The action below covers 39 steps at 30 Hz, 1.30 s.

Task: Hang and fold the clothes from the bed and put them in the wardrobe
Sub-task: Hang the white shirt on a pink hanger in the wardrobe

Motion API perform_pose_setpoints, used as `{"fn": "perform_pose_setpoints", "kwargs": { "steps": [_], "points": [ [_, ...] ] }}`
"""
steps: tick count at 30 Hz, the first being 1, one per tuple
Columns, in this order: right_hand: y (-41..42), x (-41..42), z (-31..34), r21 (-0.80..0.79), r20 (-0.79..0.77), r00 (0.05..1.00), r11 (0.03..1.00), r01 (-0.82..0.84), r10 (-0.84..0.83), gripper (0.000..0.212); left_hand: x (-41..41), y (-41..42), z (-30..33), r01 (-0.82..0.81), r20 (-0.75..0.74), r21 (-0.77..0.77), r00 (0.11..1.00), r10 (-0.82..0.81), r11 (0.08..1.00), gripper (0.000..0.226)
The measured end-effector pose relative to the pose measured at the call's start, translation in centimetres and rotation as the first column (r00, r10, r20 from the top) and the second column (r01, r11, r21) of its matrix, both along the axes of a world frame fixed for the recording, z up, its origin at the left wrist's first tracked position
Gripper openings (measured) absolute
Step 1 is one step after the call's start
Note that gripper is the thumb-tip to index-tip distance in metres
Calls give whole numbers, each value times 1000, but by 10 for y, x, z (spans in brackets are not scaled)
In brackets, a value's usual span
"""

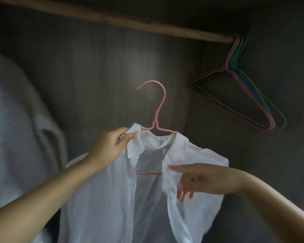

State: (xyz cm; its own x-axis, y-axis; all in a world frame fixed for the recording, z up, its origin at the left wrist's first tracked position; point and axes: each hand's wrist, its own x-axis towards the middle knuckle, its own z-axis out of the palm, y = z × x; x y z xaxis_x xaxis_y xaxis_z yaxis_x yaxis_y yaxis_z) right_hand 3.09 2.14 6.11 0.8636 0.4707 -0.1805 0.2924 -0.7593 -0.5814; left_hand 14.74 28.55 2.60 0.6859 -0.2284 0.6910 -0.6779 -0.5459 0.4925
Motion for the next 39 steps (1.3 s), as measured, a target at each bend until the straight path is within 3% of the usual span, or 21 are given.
{"fn": "perform_pose_setpoints", "kwargs": {
  "steps": [1, 2, 4, 5, 6, 7, 8, 10, 12, 16, 20, 22, 25, 28, 31, 33, 35, 37, 38, 39],
  "points": [
    [-5, 0, 12, -36, 89, 996, 999, -12, 15, 43, 0, 4, 1, 48, -43, -79, 998, -52, 996, 46],
    [-9, 0, 29, -27, 274, 961, 998, 53, -43, 30, 0, 8, 4, 75, -80, -147, 993, -88, 986, 45],
    [-11, 4, 62, 93, 638, 746, 981, 171, -191, 28, -3, 14, 15, 88, -107, -212, 988, -112, 973, 38],
    [-6, 7, 76, 74, 702, 693, 984, 161, -166, 36, -4, 15, 19, 87, -110, -214, 988, -112, 973, 35],
    [3, 12, 85, -10, 698, 709, 989, 147, -99, 47, -5, 15, 22, 85, -111, -209, 988, -110, 974, 33],
    [14, 16, 90, -88, 617, 787, 991, 106, -29, 50, -5, 14, 25, 89, -114, -209, 987, -115, 974, 32],
    [26, 20, 90, -140, 509, 860, 989, 43, 35, 42, -4, 12, 26, 102, -121, -224, 984, -132, 969, 31],
    [48, 28, 81, -121, 420, 904, 992, -34, 82, 20, -1, 11, 26, 151, -136, -295, 971, -197, 944, 26],
    [59, 37, 78, -14, 415, 910, 1000, 22, -14, 19, 1, 16, 23, 146, -144, -340, 968, -204, 929, 25],
    [71, 53, 87, 236, 352, 910, 961, 142, -221, 24, -6, 36, 15, -7, -190, -306, 980, -54, 952, 42],
    [100, 69, 86, 386, 251, 926, 907, 171, -281, 24, -12, 57, 17, -134, -294, -139, 952, 88, 981, 49],
    [120, 81, 93, 559, 151, 937, 809, 181, -314, 24, -22, 61, 27, -85, -345, -114, 938, 41, 990, 49],
    [160, 96, 121, 753, 47, 956, 638, 157, -291, 29, -48, 65, 61, -24, -371, -270, 925, -81, 963, 44],
    [213, 107, 155, 798, 166, 944, 601, 40, -284, 31, -74, 71, 97, 11, -314, -348, 941, -127, 938, 32],
    [267, 112, 184, 836, 205, 949, 547, -42, -240, 29, -91, 78, 128, 67, -166, -345, 977, -131, 936, 57],
    [301, 114, 195, 845, 197, 957, 532, -55, -214, 22, -95, 93, 145, -19, -184, -357, 982, -50, 934, 69],
    [334, 120, 197, 854, 183, 968, 516, -68, -174, 12, -94, 114, 156, -137, -218, -303, 973, 71, 943, 66],
    [365, 129, 193, 844, 210, 967, 526, -105, -142, 6, -93, 139, 163, -329, -195, -116, 933, 303, 937, 66],
    [379, 136, 188, 807, 265, 954, 575, -138, -143, 3, -95, 151, 164, -456, -141, 29, 879, 456, 889, 60],
    [390, 142, 185, 755, 331, 932, 634, -167, -149, 4, -94, 162, 161, -595, -41, 188, 790, 611, 782, 53]
  ]
}}
